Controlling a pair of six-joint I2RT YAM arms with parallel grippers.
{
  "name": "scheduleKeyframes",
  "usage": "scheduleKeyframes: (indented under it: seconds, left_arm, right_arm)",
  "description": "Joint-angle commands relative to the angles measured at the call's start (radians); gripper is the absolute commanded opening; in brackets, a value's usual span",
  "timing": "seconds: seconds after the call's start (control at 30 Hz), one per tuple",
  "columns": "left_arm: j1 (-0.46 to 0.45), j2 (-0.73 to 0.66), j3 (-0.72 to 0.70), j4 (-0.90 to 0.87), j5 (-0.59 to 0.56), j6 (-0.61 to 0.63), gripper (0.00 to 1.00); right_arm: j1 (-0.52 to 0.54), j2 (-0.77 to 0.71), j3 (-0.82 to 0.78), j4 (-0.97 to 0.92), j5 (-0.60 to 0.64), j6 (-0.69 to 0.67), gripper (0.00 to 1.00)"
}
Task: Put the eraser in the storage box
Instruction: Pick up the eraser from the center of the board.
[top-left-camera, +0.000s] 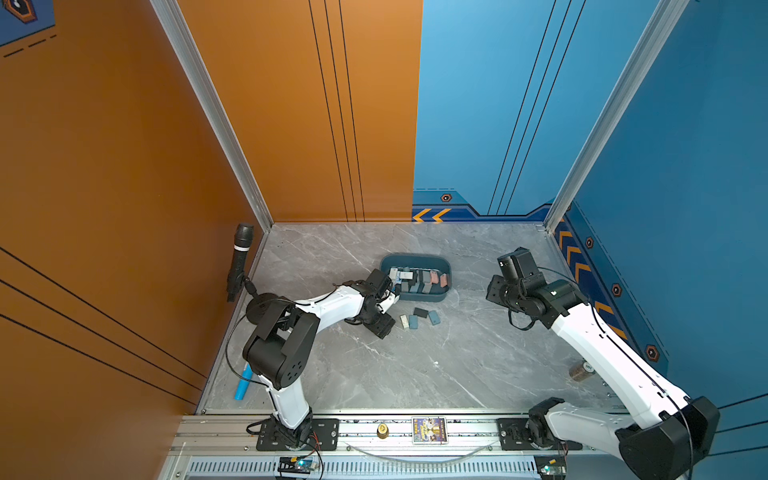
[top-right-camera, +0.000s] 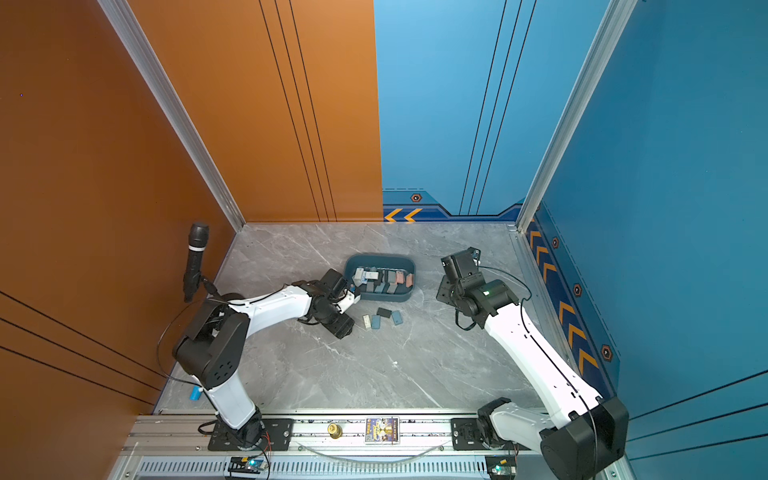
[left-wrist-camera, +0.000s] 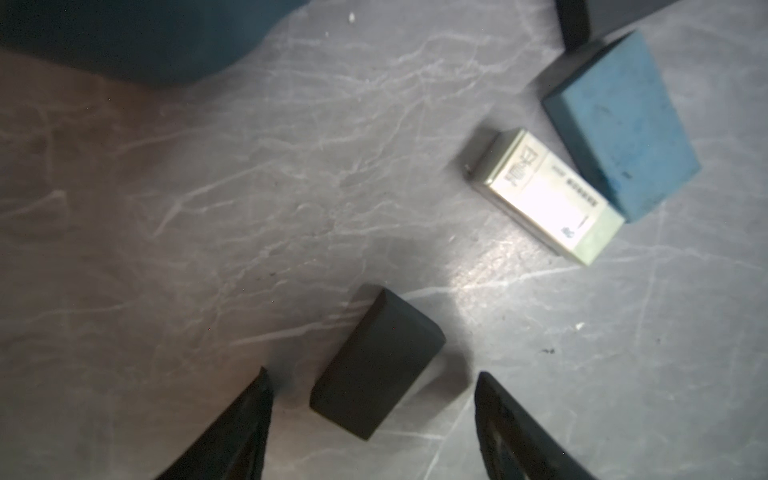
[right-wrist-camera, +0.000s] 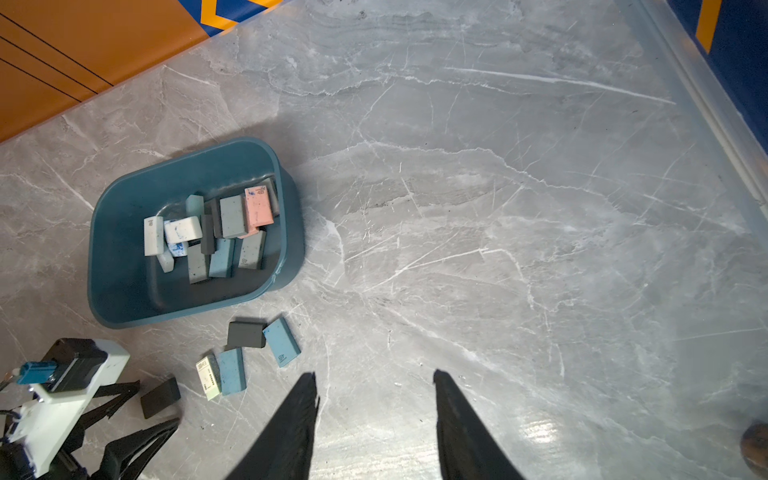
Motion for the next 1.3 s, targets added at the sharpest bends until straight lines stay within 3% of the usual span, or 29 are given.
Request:
scheduleKeyframes:
  seconds: [0.0,0.7,0.93,1.13,1.27]
  left_arm:
    - [-0.011,0.038,0.022,-0.032,-0.032,0.021,0.75]
    - [-0.014,0.082,0.062,-0.073,-0.091,-0.060,0.42]
    - [-0.010,0.086,0.062,-0.073,-0.049,-0.129,0.33]
    - [-0.016,0.059,0.054,-0.072,-0.009,-0.181,0.18]
    - [-0.021,0.029,0.046,-0.073,0.005,-0.211,0.17]
  right_arm:
    - [0.022,-0.012,-0.017,-0.015,0.003,0.035,0.47]
    - [0.057,0.031,0.006,-0.007,0.005,0.036,0.47]
    - [0.060,0.030,0.001,-0.004,0.006,0.038,0.47]
    - [0.062,0.033,-0.008,0.010,0.002,0.040,0.47]
    - [0.064,0.035,-0.008,0.017,-0.001,0.041,0.47]
